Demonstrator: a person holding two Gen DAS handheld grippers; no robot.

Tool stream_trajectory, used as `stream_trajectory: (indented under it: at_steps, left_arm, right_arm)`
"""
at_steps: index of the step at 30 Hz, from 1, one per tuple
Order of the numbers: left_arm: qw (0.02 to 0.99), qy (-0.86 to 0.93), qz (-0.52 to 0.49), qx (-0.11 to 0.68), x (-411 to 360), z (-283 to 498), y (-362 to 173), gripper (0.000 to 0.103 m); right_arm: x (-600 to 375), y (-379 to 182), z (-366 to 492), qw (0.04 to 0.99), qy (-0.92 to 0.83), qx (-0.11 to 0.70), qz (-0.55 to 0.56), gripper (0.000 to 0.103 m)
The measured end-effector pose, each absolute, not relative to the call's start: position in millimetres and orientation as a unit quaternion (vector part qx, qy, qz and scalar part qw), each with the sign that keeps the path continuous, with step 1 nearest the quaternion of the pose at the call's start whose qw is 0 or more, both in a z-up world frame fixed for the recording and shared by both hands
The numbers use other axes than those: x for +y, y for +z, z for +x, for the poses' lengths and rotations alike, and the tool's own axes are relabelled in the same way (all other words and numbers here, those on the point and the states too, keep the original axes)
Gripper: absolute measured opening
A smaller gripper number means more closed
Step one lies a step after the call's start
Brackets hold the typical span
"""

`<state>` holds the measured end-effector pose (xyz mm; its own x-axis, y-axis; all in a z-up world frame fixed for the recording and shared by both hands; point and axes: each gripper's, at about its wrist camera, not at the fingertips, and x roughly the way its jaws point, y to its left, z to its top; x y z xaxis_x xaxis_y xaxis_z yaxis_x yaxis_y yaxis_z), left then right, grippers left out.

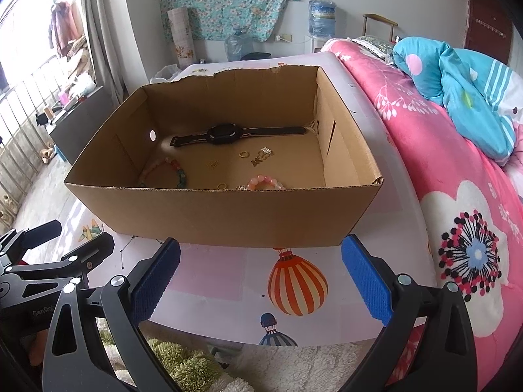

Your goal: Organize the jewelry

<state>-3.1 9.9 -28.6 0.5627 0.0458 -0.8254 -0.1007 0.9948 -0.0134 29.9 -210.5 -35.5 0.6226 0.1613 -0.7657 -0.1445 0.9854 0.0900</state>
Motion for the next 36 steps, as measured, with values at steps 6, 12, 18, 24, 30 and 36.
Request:
stream_trajectory:
  at_steps: [6, 12, 18, 24, 30, 36]
  left_arm:
    - [0.883, 0.042, -0.029, 0.466, 10.4, -2.8, -28.9, 0.095]
    - [0.882, 0.042, -0.03, 0.468, 11.8, -2.1, -28.3, 0.095]
    - [0.881, 0.041, -0.03, 0.47, 12.5, -2.0, -28.6, 0.095]
    - [0.881, 0.041, -0.03, 0.47, 13.0, -2.4, -28.7, 0.095]
    - [0.881, 0.041, -0.031, 0.47, 13.1, -2.3, -28.8, 0.095]
    - [0.881, 0.042, -0.033, 0.471, 13.5, -2.9, -29.5, 0.095]
  right_arm:
    - [-209.8, -36.1, 29.4, 0.9, 0.085, 0.427, 0.008, 0.096]
    - [-209.5, -37.5, 29.7, 0.899, 0.085, 0.429, 0.008, 0.096]
    - [-209.3, -39.3, 28.8, 0.899, 0.087, 0.429, 0.006, 0.096]
    - [-209.3, -39.0, 29.1, 0.899, 0.088, 0.43, 0.006, 0.096]
    - [-208.8, -38.9, 29.6, 0.898, 0.087, 0.432, 0.007, 0.096]
    - [-208.9, -39.3, 30.2, 0.897, 0.089, 0.432, 0.006, 0.096]
